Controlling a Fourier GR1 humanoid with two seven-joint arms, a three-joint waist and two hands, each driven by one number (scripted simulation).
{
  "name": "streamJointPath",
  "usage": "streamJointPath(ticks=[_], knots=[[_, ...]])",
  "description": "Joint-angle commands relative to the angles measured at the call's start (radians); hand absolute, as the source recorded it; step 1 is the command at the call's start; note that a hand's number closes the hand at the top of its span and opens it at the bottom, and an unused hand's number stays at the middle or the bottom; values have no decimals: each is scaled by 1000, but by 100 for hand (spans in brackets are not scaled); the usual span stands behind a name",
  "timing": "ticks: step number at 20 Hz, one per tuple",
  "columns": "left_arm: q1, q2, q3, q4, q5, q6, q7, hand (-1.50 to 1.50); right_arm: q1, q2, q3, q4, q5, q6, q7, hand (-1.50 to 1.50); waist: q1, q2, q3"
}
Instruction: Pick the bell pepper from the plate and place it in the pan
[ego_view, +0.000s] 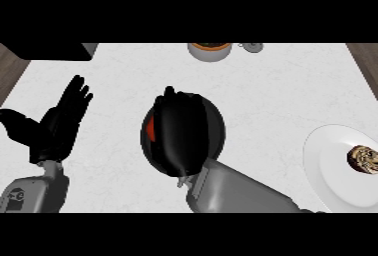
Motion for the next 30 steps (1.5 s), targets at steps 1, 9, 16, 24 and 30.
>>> streamJointPath(ticks=[1,9,16,24,30], knots=[[30,5,6,-36,8,-12,14,0,6,4,-79,142,-34,-150,-94,150,-12,0,1],[17,14,42,3,23,-33,-26,0,7,4,8,466,-197,-428,-290,150,1,3,1],[-23,-22,-2,52,-32,1,-36,0,-29,4,-107,694,-389,-499,-301,-150,18,15,1],[-24,-11,26,56,-21,-12,-47,0,-42,4,-136,831,-617,-551,-592,-150,7,10,1],[5,-31,6,9,-36,14,-12,0,76,-3,-244,639,-726,-674,-768,-150,-21,2,2]])
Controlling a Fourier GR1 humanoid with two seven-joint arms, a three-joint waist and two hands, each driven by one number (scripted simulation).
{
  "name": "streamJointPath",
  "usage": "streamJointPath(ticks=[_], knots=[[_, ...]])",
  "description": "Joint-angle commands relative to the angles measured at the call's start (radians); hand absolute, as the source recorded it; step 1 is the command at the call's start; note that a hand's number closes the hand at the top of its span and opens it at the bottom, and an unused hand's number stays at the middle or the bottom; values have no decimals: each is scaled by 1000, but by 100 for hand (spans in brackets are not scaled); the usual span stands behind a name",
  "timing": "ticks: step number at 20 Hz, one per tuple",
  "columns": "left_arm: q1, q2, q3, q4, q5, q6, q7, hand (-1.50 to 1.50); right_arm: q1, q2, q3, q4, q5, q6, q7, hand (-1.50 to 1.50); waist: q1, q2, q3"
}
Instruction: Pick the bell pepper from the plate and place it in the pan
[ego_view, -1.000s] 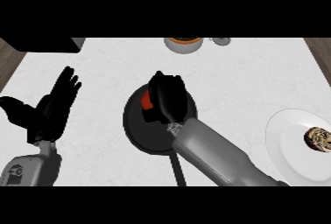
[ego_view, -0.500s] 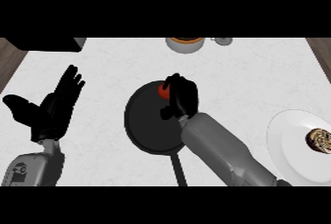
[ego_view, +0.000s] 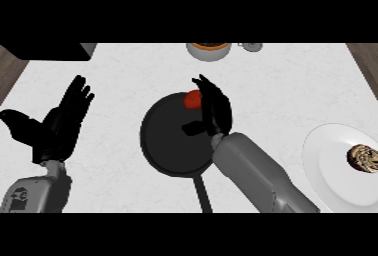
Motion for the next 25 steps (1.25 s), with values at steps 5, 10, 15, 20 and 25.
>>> streamJointPath(ticks=[5,10,15,20,25], knots=[[74,10,22,-29,3,-7,-33,0,234,-68,-175,-304,-258,-1,-267,-150,-33,-10,1],[53,-21,15,1,-10,23,-26,0,470,-209,-226,-544,-426,184,-455,-150,-52,-10,0],[29,16,49,0,35,-26,-12,0,671,-288,-256,-747,-534,329,-529,-150,-39,-9,-1],[21,16,61,12,33,-37,-19,0,800,-360,-335,-865,-546,413,-560,-150,-29,-7,-1],[-12,19,63,69,10,-47,-34,0,891,-323,-315,-968,-463,395,-529,-150,-29,-7,-1]])
